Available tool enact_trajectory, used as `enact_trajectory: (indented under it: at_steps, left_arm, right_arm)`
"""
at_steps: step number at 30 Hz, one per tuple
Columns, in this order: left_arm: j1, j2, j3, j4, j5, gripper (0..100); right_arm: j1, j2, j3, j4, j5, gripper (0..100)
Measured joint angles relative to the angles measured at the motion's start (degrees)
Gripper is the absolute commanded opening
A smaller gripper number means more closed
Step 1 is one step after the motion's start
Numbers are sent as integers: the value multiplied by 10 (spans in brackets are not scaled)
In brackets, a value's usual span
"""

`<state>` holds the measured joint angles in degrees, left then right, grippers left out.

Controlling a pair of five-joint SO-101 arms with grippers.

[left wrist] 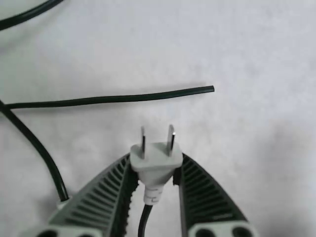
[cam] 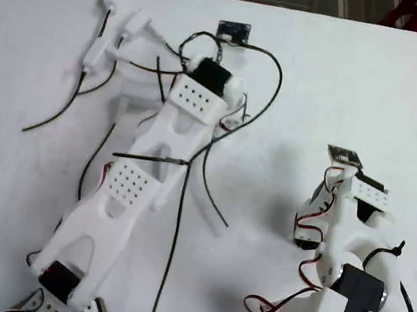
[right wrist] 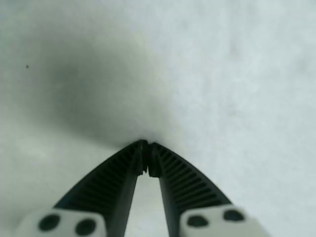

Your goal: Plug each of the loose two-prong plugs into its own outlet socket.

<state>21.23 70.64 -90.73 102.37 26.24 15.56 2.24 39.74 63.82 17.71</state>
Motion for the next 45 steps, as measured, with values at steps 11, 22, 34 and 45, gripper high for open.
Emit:
enact_trajectory:
  at_steps: [11,22,34,45]
  left_arm:
    - [0,-33,53,0,-18,23]
    - [0,-288,337,0,-15,23]
    - [3,-603,680,-109,-48,23]
    - [15,-905,1102,-421,-102,24]
  right_arm:
    - [0,0,0,0,0,21]
    - [0,0,0,-3,0,21]
    - [0,0,0,-3,0,21]
    - [0,0,0,-3,0,21]
